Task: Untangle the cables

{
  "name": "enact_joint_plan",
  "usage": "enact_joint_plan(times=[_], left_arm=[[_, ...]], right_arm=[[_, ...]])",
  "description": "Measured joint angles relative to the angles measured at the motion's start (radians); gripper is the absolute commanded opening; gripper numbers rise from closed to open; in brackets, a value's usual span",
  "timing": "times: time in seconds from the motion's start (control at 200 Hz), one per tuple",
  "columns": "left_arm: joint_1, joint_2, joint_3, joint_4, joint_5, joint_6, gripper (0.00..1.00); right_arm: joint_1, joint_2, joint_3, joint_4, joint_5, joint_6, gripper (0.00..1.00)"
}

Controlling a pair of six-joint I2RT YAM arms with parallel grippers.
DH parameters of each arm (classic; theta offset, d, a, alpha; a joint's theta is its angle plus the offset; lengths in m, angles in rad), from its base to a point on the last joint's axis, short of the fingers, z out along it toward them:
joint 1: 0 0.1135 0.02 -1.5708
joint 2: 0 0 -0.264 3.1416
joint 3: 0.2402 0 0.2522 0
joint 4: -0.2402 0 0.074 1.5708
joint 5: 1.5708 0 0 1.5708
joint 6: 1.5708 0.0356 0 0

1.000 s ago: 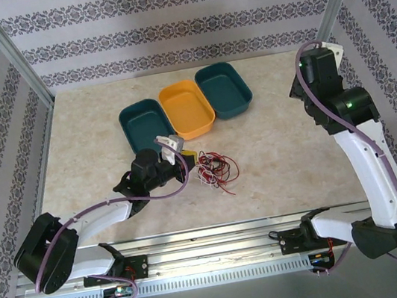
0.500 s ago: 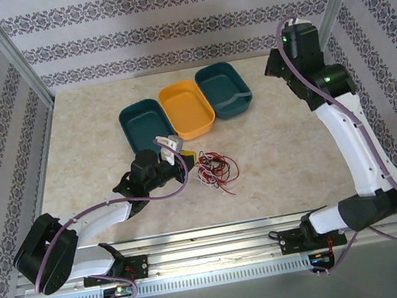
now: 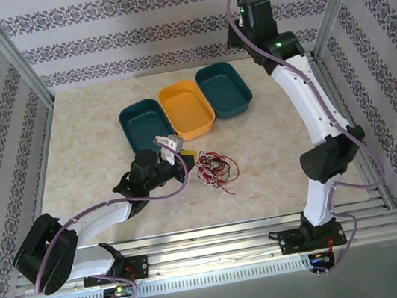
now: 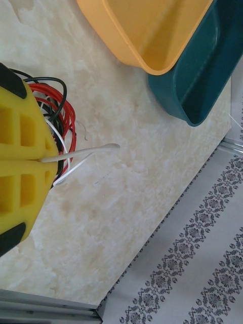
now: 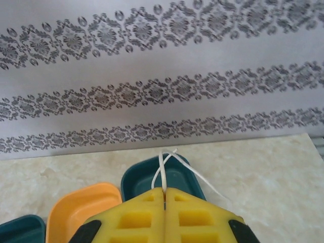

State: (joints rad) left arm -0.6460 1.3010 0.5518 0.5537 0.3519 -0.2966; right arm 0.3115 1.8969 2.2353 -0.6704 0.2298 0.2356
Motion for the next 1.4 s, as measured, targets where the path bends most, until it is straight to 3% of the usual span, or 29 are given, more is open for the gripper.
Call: enact_joint_plan(times=[0.245, 0.48, 1.399], left_arm=[[0.0, 0.017, 0.0, 0.011, 0.026, 0.0, 0.0], [0.0, 0.038, 0.0, 0.039, 0.048, -0.011, 0.0], [0.0, 0.054, 0.0, 0.068, 0.058, -0.028, 0.0]], right_arm=[[0.04, 0.183, 0.173, -0.04, 0.041, -0.085, 0.0], [0.053, 0.236, 0.217, -0.064, 0.072, -0.113, 0.0], [0.047, 0.249, 0.115, -0.133, 0.261, -0.074, 0.0]])
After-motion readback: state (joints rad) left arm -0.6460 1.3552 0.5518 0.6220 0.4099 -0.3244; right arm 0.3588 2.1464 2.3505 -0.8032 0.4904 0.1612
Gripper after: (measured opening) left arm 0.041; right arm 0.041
